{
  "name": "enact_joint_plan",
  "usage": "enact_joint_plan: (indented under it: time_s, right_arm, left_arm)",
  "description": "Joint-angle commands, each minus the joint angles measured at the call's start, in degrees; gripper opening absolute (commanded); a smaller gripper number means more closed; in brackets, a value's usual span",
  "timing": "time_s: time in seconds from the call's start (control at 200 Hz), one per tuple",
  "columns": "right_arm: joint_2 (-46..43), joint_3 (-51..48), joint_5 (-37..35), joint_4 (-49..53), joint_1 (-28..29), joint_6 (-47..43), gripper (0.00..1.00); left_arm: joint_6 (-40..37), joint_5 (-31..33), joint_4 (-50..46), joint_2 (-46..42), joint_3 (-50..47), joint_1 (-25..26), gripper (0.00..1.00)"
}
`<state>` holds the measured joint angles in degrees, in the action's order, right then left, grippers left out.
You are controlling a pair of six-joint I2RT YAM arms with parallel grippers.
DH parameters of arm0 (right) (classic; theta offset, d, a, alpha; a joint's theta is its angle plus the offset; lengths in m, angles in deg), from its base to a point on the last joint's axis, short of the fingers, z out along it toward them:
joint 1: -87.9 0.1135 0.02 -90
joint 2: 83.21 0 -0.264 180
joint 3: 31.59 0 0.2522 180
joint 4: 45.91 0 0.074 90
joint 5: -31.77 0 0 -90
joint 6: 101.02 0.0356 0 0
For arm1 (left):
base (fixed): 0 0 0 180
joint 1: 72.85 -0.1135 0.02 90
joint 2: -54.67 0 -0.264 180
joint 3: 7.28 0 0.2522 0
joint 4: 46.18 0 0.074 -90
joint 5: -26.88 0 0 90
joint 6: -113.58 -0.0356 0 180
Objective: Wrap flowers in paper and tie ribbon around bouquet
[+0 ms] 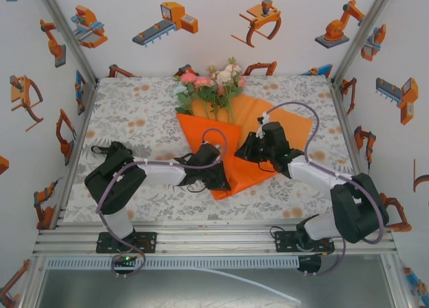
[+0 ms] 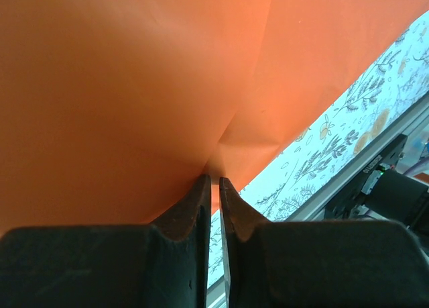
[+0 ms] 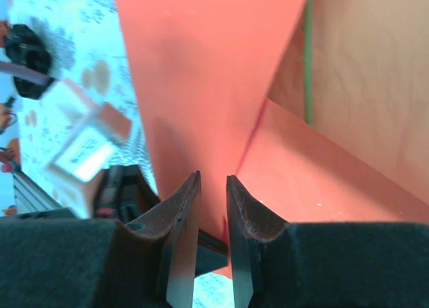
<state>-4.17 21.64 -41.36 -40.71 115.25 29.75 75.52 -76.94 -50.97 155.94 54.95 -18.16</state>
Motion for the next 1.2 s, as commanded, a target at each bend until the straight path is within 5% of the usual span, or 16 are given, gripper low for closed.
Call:
enact_joint_plan:
  time_s: [0.0, 0.255, 0.426, 0.771, 0.961, 1.061, 1.191]
  right_arm:
    - [3.63, 1.15, 2.02, -2.5, 0.33, 2.45, 0.26]
    - [18.42, 3.57, 1.45, -9.45, 0.68, 4.51, 0.24]
    - [19.0, 0.37, -4.39, -11.31, 2.38, 12.72, 0.22]
    - [15.98, -3.9, -19.86, -13.44, 12.48, 30.84, 0.21]
    - [13.64, 1.53, -19.41, -9.28, 14.73, 26.84, 0.23]
    - [9.33, 4.08, -22.47, -3.13, 14.75, 19.83, 0.27]
    - [2.45, 7.15, -27.81, 10.1, 12.54, 5.05, 0.53]
  left_arm:
    - [0.61, -0.24, -0.9, 2.06, 1.04, -0.3, 0.16]
    - [0.89, 2.17, -8.14, 1.6, 0.11, -2.58, 0.09]
    - [-1.2, 0.5, -10.67, 2.8, -0.55, -5.96, 0.08]
    - [-21.08, 1.59, -24.54, -2.62, -0.03, -13.93, 0.08]
    - [-24.93, 4.69, -27.28, -6.47, -1.52, -14.44, 0.12]
    - [-24.22, -0.58, -23.57, -9.0, -2.94, -14.31, 0.17]
    - [-21.23, -4.49, -17.59, -12.24, -4.17, -12.74, 0.2]
